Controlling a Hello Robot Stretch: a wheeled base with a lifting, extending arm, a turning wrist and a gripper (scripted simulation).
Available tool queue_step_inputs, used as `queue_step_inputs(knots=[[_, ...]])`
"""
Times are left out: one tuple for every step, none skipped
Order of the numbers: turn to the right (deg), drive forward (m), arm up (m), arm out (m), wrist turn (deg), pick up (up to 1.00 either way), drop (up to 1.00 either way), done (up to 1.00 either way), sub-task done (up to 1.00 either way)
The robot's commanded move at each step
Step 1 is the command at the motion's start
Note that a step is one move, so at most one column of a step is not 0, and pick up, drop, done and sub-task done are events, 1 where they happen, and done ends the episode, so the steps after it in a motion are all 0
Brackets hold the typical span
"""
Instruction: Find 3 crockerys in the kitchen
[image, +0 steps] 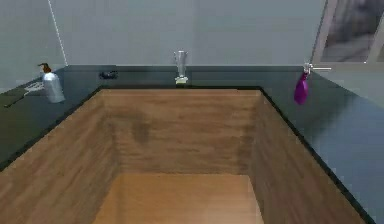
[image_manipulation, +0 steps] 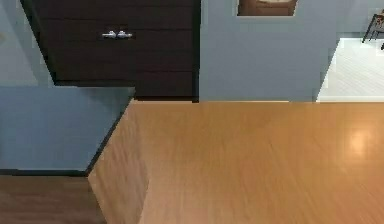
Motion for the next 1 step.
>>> queue_step_inputs(knots=[[0.0, 0.85, 0.00, 0.00, 0.0, 0.00, 0.00, 0.00, 0.00]])
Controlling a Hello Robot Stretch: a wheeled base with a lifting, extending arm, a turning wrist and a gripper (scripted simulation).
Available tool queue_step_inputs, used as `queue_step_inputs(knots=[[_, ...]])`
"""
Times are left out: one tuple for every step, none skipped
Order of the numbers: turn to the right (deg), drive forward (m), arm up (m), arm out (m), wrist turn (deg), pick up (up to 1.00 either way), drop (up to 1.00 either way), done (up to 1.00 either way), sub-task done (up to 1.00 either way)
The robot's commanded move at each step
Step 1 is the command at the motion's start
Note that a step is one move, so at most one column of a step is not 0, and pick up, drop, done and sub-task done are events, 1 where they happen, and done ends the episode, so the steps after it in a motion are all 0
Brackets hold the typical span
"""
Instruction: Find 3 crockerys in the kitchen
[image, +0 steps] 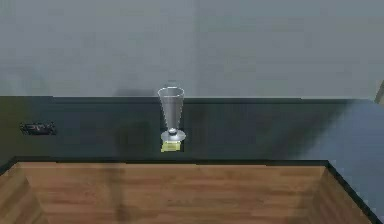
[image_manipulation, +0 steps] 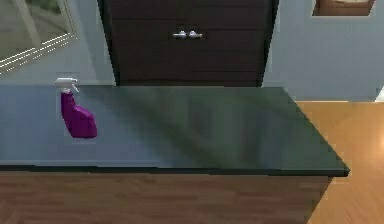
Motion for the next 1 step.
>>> queue_step_inputs(knots=[[0.0, 0.00, 0.00, 0.00, 0.0, 0.00, 0.00, 1.00, 0.00]])
